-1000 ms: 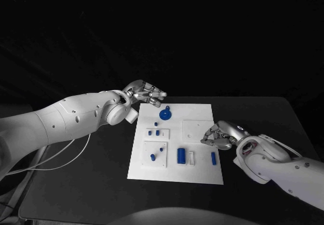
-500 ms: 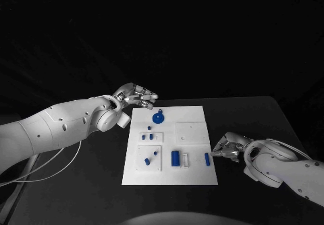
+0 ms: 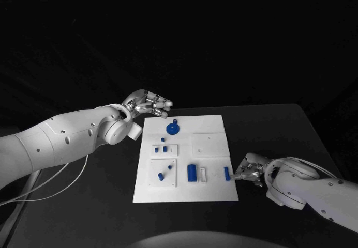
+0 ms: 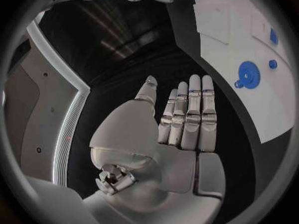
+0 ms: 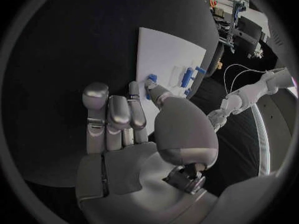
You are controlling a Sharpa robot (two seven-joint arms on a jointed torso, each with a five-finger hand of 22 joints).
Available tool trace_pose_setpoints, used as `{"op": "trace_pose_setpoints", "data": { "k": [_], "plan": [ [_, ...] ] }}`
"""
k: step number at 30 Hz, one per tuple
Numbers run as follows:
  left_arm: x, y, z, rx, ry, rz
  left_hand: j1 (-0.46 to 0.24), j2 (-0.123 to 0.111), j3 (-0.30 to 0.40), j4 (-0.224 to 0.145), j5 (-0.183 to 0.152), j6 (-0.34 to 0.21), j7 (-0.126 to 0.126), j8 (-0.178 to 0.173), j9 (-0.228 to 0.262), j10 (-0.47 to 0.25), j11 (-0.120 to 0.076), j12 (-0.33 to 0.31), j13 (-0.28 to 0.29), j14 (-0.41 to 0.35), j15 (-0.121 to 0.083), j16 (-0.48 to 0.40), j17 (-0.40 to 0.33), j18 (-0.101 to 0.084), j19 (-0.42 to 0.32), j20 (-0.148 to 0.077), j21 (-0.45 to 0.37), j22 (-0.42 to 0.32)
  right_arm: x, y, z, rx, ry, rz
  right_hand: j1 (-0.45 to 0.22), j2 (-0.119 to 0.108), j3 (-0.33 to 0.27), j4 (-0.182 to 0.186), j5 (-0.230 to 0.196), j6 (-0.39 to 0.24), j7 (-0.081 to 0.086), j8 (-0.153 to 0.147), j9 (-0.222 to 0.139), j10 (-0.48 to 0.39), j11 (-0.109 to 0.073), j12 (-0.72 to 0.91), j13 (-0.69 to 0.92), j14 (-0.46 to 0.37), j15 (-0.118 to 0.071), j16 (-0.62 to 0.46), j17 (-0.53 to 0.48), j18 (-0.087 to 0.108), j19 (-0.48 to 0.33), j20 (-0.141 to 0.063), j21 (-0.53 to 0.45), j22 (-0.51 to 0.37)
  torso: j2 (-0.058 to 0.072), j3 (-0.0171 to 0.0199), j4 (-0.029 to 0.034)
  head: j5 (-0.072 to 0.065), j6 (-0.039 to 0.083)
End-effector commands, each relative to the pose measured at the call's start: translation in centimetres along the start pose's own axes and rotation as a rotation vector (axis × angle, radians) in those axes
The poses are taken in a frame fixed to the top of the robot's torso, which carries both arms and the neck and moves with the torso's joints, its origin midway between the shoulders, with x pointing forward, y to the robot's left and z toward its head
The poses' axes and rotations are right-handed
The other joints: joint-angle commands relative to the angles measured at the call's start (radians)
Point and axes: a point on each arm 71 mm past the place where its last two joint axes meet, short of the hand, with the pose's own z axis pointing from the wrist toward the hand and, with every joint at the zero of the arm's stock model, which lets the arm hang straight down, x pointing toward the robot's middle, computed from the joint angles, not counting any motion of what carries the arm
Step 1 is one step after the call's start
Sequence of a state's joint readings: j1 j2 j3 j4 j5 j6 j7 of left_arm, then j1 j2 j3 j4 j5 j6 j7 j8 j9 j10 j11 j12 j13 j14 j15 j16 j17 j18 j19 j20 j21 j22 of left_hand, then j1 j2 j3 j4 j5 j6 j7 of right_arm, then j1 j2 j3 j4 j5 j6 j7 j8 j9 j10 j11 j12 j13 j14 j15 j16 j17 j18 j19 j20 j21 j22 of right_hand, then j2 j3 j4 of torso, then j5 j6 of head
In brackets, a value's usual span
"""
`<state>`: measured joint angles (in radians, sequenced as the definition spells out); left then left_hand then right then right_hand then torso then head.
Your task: Assemble the parts on the task board
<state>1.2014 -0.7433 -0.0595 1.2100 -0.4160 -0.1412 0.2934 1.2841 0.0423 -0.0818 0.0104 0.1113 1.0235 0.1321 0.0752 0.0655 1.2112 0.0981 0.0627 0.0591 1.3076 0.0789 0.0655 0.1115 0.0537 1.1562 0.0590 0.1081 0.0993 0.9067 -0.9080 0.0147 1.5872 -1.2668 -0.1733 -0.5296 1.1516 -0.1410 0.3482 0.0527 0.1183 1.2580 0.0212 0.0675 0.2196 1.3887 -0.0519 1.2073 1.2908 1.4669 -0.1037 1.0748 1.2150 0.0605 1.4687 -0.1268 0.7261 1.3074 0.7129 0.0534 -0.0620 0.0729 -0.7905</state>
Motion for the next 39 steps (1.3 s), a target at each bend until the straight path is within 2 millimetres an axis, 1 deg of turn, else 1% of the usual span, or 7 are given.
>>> {"op": "trace_pose_setpoints", "data": {
  "k": [1, 13, 20, 27, 31, 33, 39],
  "plan": [
    [0.0, -0.1, 0.0, 0.015, -0.006, -0.008, -0.001, 0.011, -0.001, -0.006, 0.002, 0.006, 0.002, 0.000, 0.001, -0.002, 0.002, -0.003, 0.002, -0.003, -0.005, -0.002, -0.002, -0.007, -0.005, -0.001, 0.002, -0.002, 0.2, 0.3, 0.0, 0.022, -0.010, 0.005, -0.002, -0.015, 0.001, 0.021, -0.011, 0.006, -0.001, -0.003, 0.014, 0.007, 0.000, -0.006, 0.002, 0.001, 0.004, 0.005, -0.001, -0.008, 0.041, 0.005, 0.004, 0.085, 0.000, -0.0011, -0.0003, 0.002, -0.003],
    [-0.1, 0.0, -0.1, 0.003, -0.005, -0.008, -0.003, 0.012, -0.001, -0.005, 0.001, 0.005, 0.002, 0.000, 0.001, -0.003, 0.003, -0.003, 0.002, -0.003, -0.005, -0.002, -0.002, -0.007, -0.005, 0.000, 0.002, -0.002, 0.2, 0.5, 0.0, 0.028, -0.021, -0.002, -0.033, -0.036, 0.003, 0.072, -0.032, 0.003, -0.001, -0.003, 0.071, 0.007, -0.001, -0.011, 0.003, 0.000, 0.003, 0.005, -0.002, -0.009, 0.041, 0.004, 0.003, 0.085, 0.000, -0.0001, -0.0010, 0.009, -0.008],
    [-0.2, 0.1, -0.1, -0.004, -0.005, -0.008, -0.002, 0.011, -0.001, -0.005, 0.001, 0.003, 0.003, 0.000, 0.001, -0.005, 0.004, -0.003, 0.002, -0.003, -0.005, -0.002, -0.002, -0.007, -0.005, 0.000, 0.002, -0.002, -0.3, 0.4, 0.1, 0.036, -0.042, -0.011, -0.024, -0.036, 0.010, 0.046, 0.033, -0.002, -0.003, -0.004, 0.085, 0.004, -0.003, -0.017, -0.001, 0.000, 0.001, 0.000, -0.005, -0.009, 0.040, 0.002, -0.004, 0.083, 0.000, 0.0004, -0.0020, 0.012, -0.007],
    [-0.3, 0.2, -0.1, -0.011, -0.006, -0.008, -0.001, 0.012, -0.001, -0.006, 0.002, 0.003, 0.003, 0.000, 0.001, -0.005, 0.003, -0.003, 0.002, -0.003, -0.005, -0.002, -0.002, -0.007, -0.005, 0.000, 0.002, -0.002, -1.5, 1.3, -0.2, 0.014, -0.091, 0.002, -0.030, -0.034, 0.012, 0.031, 0.038, 0.004, -0.008, -0.003, 0.113, 0.005, -0.006, -0.016, 0.001, 0.000, -0.001, -0.001, -0.005, -0.010, 0.042, 0.000, -0.004, 0.084, -0.001, -0.0004, -0.0014, 0.012, -0.006],
    [-0.3, 0.2, -0.1, -0.014, -0.005, -0.008, -0.001, 0.012, -0.001, -0.006, 0.002, 0.003, 0.003, 0.000, 0.001, -0.005, 0.003, -0.003, 0.002, -0.003, -0.005, -0.002, -0.002, -0.007, -0.005, 0.000, 0.002, -0.002, -2.3, 1.7, -0.4, 0.012, -0.110, 0.011, -0.030, -0.036, 0.009, 0.033, 0.035, 0.005, -0.013, -0.002, 0.177, 0.005, -0.010, -0.018, 0.001, 0.000, -0.003, -0.001, -0.005, -0.012, 0.042, -0.002, -0.005, 0.084, 0.000, -0.0015, -0.0009, 0.011, -0.005],
    [-0.3, 0.2, -0.1, -0.015, -0.005, -0.008, -0.001, 0.012, -0.001, -0.006, 0.002, 0.003, 0.003, 0.000, 0.001, -0.005, 0.003, -0.003, 0.002, -0.003, -0.005, -0.002, -0.002, -0.007, -0.005, 0.000, 0.002, -0.002, -2.7, 1.8, -0.4, 0.016, -0.114, 0.013, -0.029, -0.036, 0.006, 0.040, 0.032, -0.006, -0.018, -0.003, 0.274, 0.003, -0.016, -0.020, 0.001, 0.000, -0.007, -0.002, -0.005, -0.013, 0.042, -0.006, -0.007, 0.083, 0.000, -0.0015, -0.0007, 0.011, -0.005],
    [-0.3, 0.3, -0.1, -0.018, -0.004, -0.008, -0.001, 0.012, -0.001, -0.006, 0.001, 0.002, 0.003, 0.000, 0.001, -0.007, 0.004, -0.003, 0.002, -0.004, -0.005, -0.002, -0.003, -0.007, -0.005, 0.000, 0.002, -0.002, -3.0, 2.2, -0.6, 0.027, -0.103, 0.009, -0.040, -0.048, 0.003, 0.054, 0.016, -0.023, -0.024, 0.000, 0.479, 0.000, -0.017, -0.026, -0.002, -0.001, -0.009, -0.007, -0.005, -0.014, 0.042, -0.009, -0.013, 0.083, 0.000, -0.0020, -0.0008, 0.011, -0.004]
  ]
}}
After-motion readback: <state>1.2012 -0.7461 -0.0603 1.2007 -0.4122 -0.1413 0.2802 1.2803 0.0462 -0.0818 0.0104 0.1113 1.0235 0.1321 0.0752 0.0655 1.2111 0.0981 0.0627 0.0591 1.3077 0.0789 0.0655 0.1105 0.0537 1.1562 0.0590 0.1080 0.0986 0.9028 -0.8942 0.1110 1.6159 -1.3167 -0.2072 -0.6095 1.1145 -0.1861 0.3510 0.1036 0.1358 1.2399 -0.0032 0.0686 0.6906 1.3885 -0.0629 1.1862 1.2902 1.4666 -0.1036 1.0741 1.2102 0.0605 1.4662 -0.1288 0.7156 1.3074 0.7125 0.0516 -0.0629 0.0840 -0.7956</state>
